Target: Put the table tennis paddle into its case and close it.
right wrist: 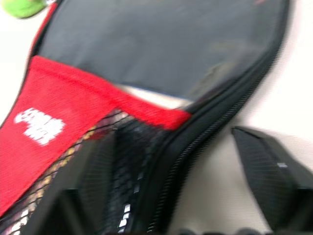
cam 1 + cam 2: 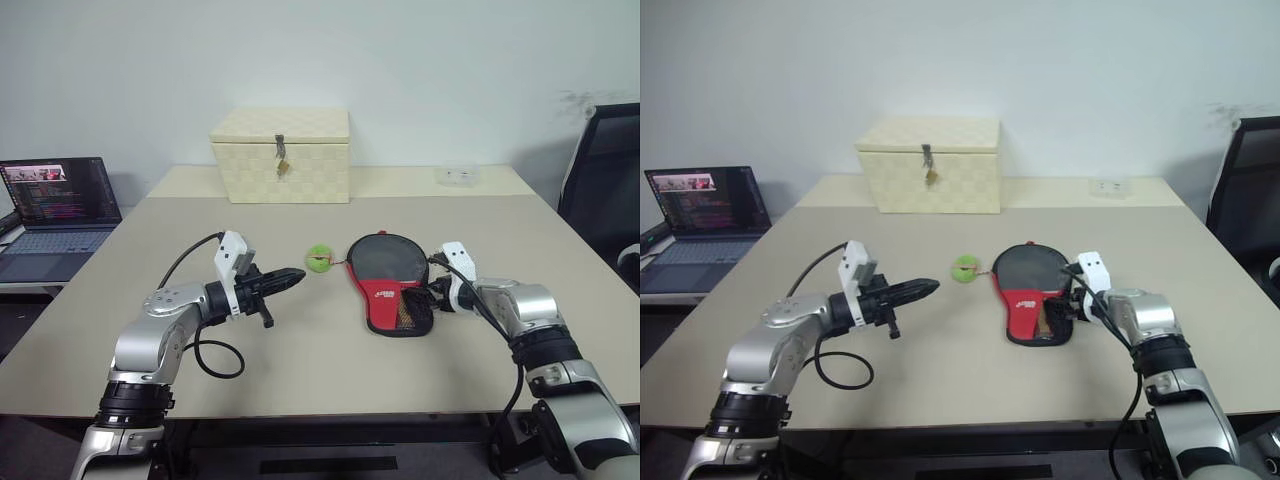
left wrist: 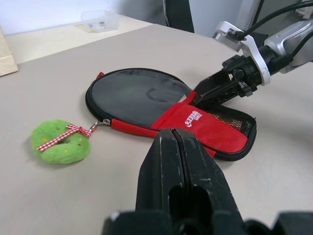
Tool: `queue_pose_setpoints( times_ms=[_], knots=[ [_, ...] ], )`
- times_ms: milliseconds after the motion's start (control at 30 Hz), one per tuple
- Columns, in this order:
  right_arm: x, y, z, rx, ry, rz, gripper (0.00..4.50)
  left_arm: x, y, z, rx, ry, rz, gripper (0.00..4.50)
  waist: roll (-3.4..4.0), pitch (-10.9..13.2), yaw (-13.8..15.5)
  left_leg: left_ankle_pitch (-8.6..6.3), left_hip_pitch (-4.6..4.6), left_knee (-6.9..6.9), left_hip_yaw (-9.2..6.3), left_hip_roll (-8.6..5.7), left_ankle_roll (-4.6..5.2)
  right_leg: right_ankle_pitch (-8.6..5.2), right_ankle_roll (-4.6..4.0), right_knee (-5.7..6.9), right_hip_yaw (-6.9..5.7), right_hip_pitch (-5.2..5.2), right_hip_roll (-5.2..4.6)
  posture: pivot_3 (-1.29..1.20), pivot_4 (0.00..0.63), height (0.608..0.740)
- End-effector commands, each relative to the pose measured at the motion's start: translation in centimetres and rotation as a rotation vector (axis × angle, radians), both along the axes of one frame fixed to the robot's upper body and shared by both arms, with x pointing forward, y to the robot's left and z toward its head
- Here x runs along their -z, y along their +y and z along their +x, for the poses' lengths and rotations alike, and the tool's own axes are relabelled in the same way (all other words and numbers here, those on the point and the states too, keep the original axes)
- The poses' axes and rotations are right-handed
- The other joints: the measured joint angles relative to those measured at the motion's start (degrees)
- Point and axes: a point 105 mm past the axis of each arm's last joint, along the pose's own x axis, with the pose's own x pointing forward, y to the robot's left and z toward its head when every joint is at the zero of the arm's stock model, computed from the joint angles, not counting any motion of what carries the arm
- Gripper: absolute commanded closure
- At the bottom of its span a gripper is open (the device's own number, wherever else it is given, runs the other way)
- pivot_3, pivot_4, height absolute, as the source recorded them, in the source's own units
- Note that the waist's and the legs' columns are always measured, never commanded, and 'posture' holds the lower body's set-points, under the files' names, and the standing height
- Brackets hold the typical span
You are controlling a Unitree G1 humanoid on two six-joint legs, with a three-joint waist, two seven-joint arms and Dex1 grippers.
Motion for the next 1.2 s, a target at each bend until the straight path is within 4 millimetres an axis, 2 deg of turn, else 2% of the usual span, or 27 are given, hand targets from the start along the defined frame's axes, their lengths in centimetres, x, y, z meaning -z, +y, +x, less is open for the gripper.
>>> queue_pose_setpoints(
  times_ms=[33,300,467,633,767,900,1067,1200],
  knots=[
    [0.8,1.0,0.0,-0.01,0.039,0.023,1.99,-1.4,-0.2,-0.2,0.006,-0.059,0.013,4.5,-0.02,0.0,0.0,0.0,0.01,0.0,0.01,0.0,0.0,0.0,0.0,0.0,0.01,0.01,0.0,0.0,0.15,0.74],
    [1.0,2.3,1.2,-0.009,0.071,0.078,4.48,-1.2,-0.2,-0.4,0.017,-0.05,0.025,4.5,-0.03,0.0,-1.3,0.0,0.2,0.04,0.04,-0.01,0.0,0.08,-0.01,0.04,0.03,0.15,0.01,0.0,0.15,0.74],
    [0.1,4.4,0.6,-0.105,0.094,0.133,4.48,-0.8,0.0,-1.7,0.086,-0.017,0.041,4.5,-0.03,0.0,-1.8,0.0,0.23,0.03,0.05,0.01,0.0,0.12,-0.06,0.04,0.05,0.16,0.06,0.0,0.15,0.74],
    [-0.1,6.3,-2.1,-0.201,0.13,0.147,4.48,-0.4,0.3,-4.2,0.202,0.049,0.068,4.5,-0.02,0.0,-2.2,-0.01,0.11,-0.07,-0.03,0.21,-0.01,0.07,-0.13,0.03,0.06,0.01,0.07,0.0,0.15,0.74],
    [-0.1,6.5,-4.0,-0.171,0.126,0.141,4.48,-0.2,0.0,-5.8,0.277,0.089,0.066,4.5,-0.03,0.0,-2.2,-0.01,0.07,-0.2,-0.09,0.22,-0.01,0.02,-0.17,-0.07,0.04,-0.03,0.04,0.0,0.15,0.74],
    [0.0,6.8,-7.0,-0.192,0.162,0.154,4.48,0.1,-0.7,-7.0,0.339,0.124,0.073,4.5,-0.02,0.0,-2.1,-0.01,0.07,-0.23,-0.16,0.21,-0.02,0.01,-0.17,-0.08,0.04,-0.04,0.04,0.0,0.15,0.74],
    [0.2,6.0,-9.9,-0.19,0.206,0.153,4.48,0.5,-1.6,-7.8,0.391,0.149,0.069,4.5,-0.02,0.0,-1.9,-0.01,0.08,-0.21,-0.12,0.15,-0.01,-0.01,-0.15,-0.07,0.02,-0.02,0.04,0.0,0.15,0.74],
    [0.7,5.0,-11.3,-0.163,0.239,0.143,4.48,0.7,-1.7,-7.9,0.394,0.154,0.07,4.5,-0.02,0.0,-1.6,-0.01,0.07,-0.21,-0.06,0.12,-0.01,-0.02,-0.14,-0.08,0.02,-0.02,0.06,0.0,0.15,0.74]
  ],
)
